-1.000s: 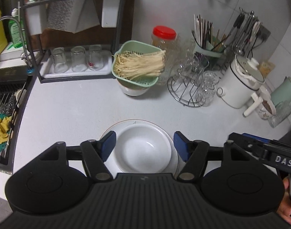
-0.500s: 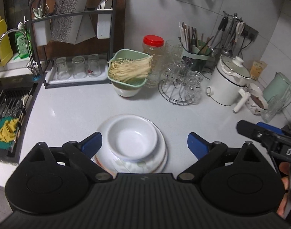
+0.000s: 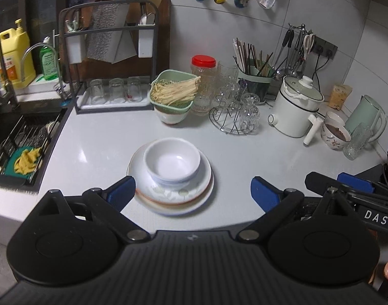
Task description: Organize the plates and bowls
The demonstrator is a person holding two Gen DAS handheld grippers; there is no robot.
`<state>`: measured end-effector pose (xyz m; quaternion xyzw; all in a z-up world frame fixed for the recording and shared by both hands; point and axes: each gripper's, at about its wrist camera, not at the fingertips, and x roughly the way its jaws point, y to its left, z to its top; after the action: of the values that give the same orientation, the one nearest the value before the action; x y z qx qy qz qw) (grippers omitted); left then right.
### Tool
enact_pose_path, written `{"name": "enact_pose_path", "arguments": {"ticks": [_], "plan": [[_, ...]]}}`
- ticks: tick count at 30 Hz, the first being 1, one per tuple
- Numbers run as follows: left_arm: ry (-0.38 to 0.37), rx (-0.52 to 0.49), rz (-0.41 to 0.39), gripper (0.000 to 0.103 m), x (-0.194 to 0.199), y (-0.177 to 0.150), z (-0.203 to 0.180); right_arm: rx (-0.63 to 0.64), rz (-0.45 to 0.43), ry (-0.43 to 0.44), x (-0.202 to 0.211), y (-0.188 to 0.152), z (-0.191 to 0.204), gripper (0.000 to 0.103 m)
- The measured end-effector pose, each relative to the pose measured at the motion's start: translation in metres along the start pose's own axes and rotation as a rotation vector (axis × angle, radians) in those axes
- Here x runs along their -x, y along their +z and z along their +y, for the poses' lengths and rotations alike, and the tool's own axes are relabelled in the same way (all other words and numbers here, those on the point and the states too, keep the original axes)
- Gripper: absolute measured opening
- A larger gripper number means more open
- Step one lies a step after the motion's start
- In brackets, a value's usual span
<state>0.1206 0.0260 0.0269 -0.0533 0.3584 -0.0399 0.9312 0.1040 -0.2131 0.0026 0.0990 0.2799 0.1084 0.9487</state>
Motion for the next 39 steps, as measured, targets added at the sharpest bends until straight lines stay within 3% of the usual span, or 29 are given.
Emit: {"name": "enact_pose_path", "arguments": {"ticks": [12, 27, 39], "plan": [[0.026, 0.035, -0.016, 0.099, 0.041, -0.043, -0.012, 0.028, -0.046, 0.002, 0.042, -0.025, -0.001, 0.087], [0.022, 0.017, -0.014, 0.099, 0.049, -0.078, -0.027, 0.005, -0.048, -0.059, 0.071, -0.058, -0.021, 0.087], [-0.005, 0.039, -0.019, 0.099, 0.063, -0.077, -0.029, 0.041, -0.068, -0.066, 0.086, -0.063, -0.016, 0.087]]}}
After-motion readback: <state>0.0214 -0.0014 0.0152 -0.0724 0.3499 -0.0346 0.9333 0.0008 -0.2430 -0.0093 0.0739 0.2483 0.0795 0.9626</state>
